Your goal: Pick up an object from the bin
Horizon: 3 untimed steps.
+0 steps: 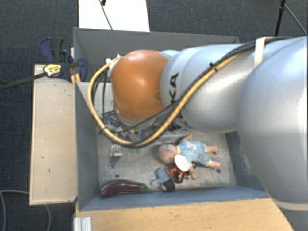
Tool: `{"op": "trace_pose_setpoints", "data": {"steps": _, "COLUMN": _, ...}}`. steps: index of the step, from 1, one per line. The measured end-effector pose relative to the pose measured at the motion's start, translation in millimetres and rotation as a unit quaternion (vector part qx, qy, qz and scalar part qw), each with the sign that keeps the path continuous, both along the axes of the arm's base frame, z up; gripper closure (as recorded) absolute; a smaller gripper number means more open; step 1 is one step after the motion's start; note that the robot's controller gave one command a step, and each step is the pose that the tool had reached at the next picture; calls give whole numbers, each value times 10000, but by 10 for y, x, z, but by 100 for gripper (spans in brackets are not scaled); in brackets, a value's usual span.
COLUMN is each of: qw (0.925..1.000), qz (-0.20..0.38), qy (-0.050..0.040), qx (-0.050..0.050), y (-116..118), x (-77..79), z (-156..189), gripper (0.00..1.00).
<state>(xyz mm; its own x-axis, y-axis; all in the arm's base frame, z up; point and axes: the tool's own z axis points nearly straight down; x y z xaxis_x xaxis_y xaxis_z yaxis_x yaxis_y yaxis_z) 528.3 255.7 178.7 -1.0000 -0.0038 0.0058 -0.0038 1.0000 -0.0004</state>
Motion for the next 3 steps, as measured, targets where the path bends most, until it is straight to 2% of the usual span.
{"op": "trace_pose_setpoints", "data": {"steps": 1, "qw": 10000, "qz": -31, "qy": -38, "qx": 12, "y": -13, "x": 24, "z": 46, "gripper": 0}}
{"op": "trace_pose_setpoints", "data": {"steps": 2, "qw": 9991, "qz": 418, "qy": -50, "qx": 13, "y": -274, "x": -281, "z": -599, "gripper": 0}}
{"op": "trace_pose_setpoints", "data": {"steps": 3, "qw": 9987, "qz": 516, "qy": -22, "qx": 2, "y": -365, "x": -442, "z": -784, "gripper": 0}}
